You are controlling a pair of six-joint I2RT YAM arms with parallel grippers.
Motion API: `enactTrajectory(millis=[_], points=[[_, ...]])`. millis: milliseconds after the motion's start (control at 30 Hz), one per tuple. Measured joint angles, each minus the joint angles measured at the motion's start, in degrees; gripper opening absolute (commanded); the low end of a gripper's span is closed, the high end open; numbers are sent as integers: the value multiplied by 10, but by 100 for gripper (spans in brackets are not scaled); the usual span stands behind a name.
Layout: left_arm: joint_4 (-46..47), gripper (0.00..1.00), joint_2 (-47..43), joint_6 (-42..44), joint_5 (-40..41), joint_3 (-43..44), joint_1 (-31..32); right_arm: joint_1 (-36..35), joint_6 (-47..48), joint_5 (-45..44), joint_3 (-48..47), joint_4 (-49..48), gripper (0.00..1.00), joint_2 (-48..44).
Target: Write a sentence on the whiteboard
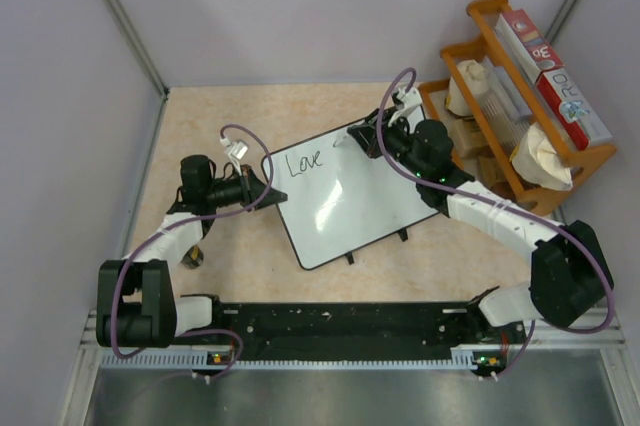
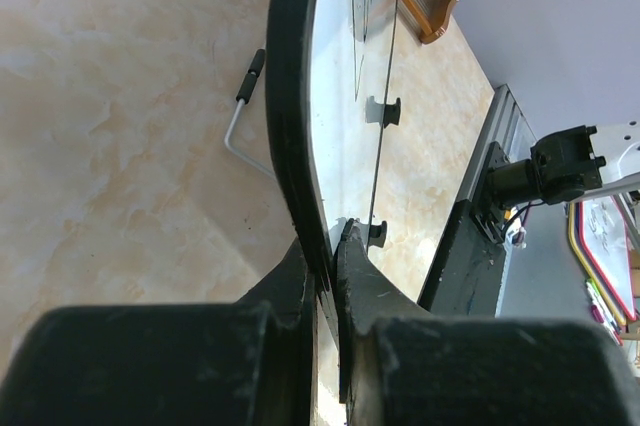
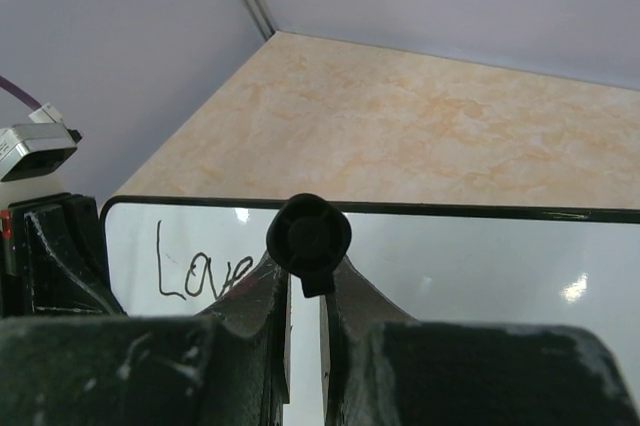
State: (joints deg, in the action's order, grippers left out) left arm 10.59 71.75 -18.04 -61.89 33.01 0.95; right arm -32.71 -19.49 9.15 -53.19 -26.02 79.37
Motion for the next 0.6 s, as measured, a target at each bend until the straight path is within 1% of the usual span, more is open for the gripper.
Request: enactTrajectory(millis=[267,600], points=[[-3,0,0,0,2,0,0,-2,-1,-3,17,2,0,-8],[-3,0,0,0,2,0,0,-2,-2,-34,30,19,0,-28]])
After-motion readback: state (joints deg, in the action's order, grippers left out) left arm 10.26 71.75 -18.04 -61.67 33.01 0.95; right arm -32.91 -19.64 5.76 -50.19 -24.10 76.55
